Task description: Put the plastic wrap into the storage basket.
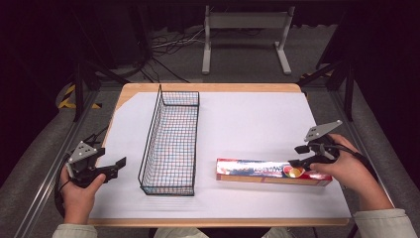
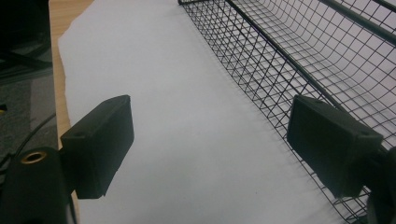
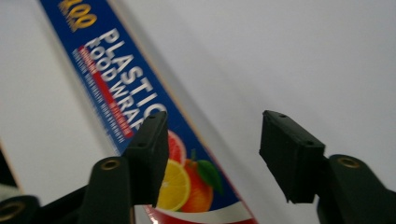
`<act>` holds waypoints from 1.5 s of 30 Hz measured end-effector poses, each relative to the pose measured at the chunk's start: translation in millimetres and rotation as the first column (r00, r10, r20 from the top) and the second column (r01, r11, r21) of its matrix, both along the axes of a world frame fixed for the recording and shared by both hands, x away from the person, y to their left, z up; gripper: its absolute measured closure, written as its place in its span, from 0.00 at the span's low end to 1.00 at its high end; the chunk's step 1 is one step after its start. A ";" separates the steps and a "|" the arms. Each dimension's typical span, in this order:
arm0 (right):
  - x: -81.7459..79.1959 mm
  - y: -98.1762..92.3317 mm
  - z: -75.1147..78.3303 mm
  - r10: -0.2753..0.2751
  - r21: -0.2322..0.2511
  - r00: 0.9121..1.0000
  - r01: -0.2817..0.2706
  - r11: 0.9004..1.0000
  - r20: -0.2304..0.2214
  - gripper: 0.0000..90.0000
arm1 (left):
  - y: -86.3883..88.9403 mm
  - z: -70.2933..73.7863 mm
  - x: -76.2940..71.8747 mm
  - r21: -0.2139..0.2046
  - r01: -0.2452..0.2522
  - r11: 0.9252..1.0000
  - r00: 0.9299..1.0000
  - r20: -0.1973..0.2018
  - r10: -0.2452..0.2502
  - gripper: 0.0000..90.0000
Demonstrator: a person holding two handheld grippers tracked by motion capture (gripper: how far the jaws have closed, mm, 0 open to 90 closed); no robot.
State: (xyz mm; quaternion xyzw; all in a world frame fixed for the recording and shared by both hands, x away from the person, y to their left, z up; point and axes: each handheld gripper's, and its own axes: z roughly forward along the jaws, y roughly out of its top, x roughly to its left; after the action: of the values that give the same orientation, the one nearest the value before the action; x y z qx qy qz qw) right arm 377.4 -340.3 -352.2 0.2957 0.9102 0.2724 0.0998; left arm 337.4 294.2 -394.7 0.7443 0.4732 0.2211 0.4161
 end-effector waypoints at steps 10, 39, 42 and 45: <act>-0.4 26.1 -37.4 0.231 -0.162 0.967 -0.246 0.956 -0.102 0.20 | -2.8 16.7 -4.3 -0.010 -0.008 1.000 0.999 0.043 0.009 0.11; 10.8 38.5 -7.9 0.333 -0.172 0.933 -0.353 0.920 -0.138 0.44 | -26.6 54.2 -10.6 -0.005 0.127 0.992 0.990 0.062 -0.126 0.26; 13.4 39.5 2.0 0.340 -0.168 0.932 -0.357 0.919 -0.125 0.44 | -33.5 57.2 -9.4 0.041 0.180 0.983 0.980 0.078 -0.182 0.27; 14.9 41.3 14.3 0.341 -0.161 0.933 -0.356 0.921 -0.116 0.44 | -40.5 61.6 -8.1 0.062 0.214 0.975 0.973 0.070 -0.218 0.23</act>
State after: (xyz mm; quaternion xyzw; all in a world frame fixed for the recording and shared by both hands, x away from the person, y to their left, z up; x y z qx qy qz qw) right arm 392.3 -299.0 -338.0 0.1303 0.9724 0.1899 0.0368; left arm 329.3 253.7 -333.1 0.7933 0.3669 0.2155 0.4354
